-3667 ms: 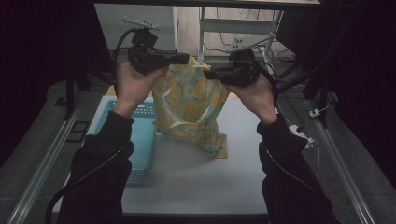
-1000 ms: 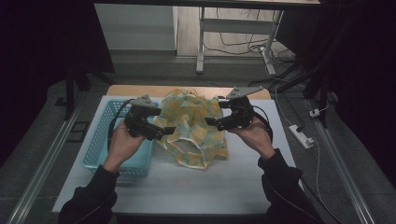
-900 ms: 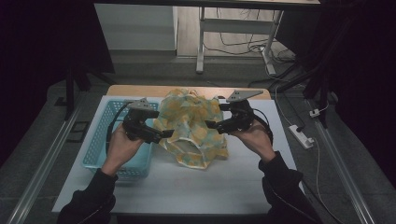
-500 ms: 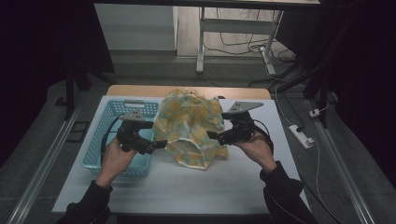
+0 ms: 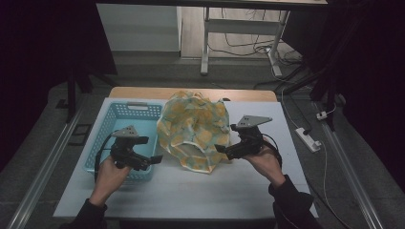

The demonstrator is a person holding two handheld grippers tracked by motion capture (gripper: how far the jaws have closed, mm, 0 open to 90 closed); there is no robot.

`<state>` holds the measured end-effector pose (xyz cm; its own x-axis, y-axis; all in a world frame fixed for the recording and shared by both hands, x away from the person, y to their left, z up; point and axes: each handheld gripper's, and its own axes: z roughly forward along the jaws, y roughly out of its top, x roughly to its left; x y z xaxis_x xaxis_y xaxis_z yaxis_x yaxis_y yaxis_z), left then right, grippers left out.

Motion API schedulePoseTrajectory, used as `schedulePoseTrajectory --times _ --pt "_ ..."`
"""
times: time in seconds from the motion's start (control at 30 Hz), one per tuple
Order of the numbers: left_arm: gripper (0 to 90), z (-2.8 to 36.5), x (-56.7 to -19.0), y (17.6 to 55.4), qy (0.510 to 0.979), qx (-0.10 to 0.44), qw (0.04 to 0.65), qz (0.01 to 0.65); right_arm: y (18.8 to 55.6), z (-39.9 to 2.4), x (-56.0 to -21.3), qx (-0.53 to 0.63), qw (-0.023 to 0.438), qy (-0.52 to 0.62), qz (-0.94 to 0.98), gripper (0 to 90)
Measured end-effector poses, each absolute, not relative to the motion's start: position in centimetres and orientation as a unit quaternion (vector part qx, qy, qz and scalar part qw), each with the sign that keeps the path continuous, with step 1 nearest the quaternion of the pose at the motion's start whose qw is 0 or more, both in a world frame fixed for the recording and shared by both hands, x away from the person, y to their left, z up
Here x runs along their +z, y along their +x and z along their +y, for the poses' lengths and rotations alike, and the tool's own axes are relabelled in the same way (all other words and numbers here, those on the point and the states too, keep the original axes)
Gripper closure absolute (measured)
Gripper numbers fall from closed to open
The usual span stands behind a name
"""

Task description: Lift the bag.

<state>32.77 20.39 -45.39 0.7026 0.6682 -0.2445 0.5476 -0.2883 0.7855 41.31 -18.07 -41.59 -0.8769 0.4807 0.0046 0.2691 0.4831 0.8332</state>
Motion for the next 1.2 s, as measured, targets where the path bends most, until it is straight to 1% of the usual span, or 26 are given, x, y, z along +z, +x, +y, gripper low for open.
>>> schedulePoseTrajectory --times 0.53,0.83,1.03,1.2 --pt "0.0 22.7 -47.1 28.0 0.783 0.083 0.455 0.415 38.4 -21.2 -43.0 0.459 0.133 0.238 0.845 0.3" --pt "0.0 24.9 -48.3 24.7 0.762 0.09 0.463 0.443 36.2 -24.5 -44.9 0.461 0.137 0.274 0.833 0.0" --pt "0.0 25.9 -48.6 22.8 0.758 0.123 0.451 0.456 35.0 -27.1 -46.2 0.452 0.148 0.303 0.826 0.0" --pt "0.0 26.5 -49.1 21.5 0.757 0.132 0.437 0.468 33.8 -29.2 -47.4 0.441 0.151 0.329 0.821 0.0"
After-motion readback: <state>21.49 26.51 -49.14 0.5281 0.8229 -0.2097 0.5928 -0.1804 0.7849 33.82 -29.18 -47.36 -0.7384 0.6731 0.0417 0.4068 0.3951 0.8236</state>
